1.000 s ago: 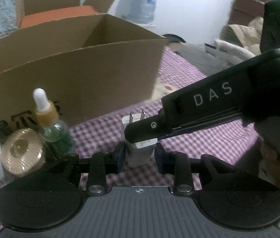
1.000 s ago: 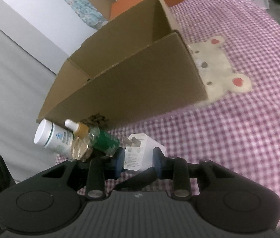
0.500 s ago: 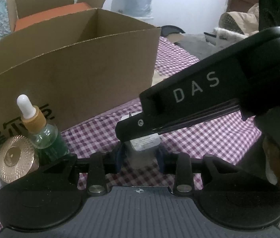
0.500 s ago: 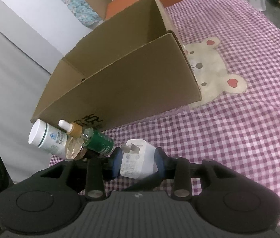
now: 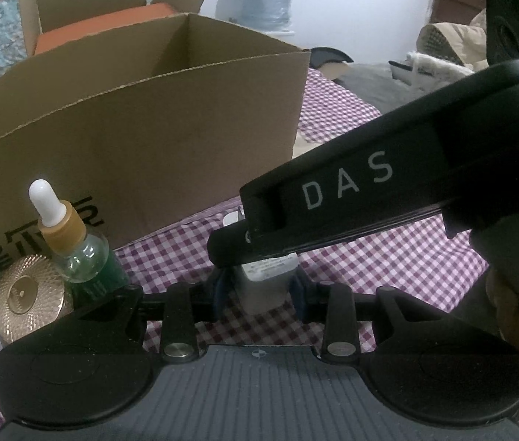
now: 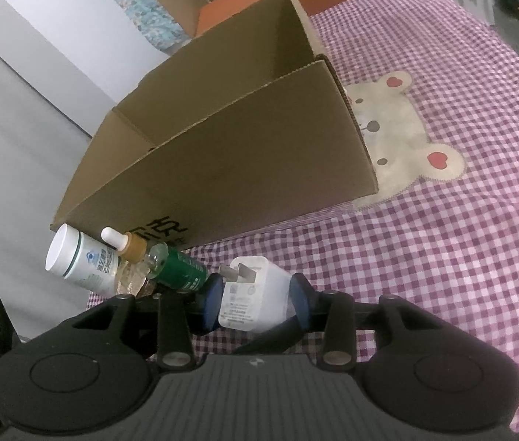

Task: Organize rigid objects
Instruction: 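Lift the white charger and carry it toward the box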

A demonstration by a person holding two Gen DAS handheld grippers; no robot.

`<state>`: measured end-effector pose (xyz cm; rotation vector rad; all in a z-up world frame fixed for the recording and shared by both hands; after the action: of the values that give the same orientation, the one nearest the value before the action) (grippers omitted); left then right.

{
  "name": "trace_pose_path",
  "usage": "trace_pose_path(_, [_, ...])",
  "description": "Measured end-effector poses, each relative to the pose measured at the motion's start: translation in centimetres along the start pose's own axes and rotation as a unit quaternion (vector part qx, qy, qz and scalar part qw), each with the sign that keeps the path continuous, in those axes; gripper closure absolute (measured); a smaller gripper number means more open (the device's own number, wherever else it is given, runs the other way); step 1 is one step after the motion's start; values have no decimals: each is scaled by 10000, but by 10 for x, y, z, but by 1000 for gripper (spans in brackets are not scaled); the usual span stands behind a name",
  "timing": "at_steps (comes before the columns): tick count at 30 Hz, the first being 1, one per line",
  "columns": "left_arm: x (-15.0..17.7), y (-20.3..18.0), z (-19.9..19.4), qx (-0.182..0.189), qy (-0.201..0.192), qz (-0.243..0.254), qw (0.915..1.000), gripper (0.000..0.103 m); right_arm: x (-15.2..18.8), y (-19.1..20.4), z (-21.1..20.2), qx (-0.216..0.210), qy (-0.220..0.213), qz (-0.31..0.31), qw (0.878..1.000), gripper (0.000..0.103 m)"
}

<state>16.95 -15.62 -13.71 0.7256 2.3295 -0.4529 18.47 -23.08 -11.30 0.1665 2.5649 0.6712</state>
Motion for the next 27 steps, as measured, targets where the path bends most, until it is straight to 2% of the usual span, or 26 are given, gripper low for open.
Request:
trace_pose_path(5, [6, 0, -13, -38, -95, 20, 9999, 69, -1, 6, -2, -33, -49, -45, 10000, 60])
trace_pose_path(27, [-13, -18, -93, -366, -840, 247, 9955, 69, -12, 53, -75, -166, -766, -594, 9952, 59])
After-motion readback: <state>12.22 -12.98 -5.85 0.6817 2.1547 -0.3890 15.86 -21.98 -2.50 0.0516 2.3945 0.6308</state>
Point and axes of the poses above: each gripper's, at about its wrist camera, not at the fingertips, and z roughly the way its jaws point, y to its left, x to its underside, the point moved 8 cm from there along z, roughly the way its jaws point, and after that the axes turned 6 degrees about x, right-handed, at the moved point
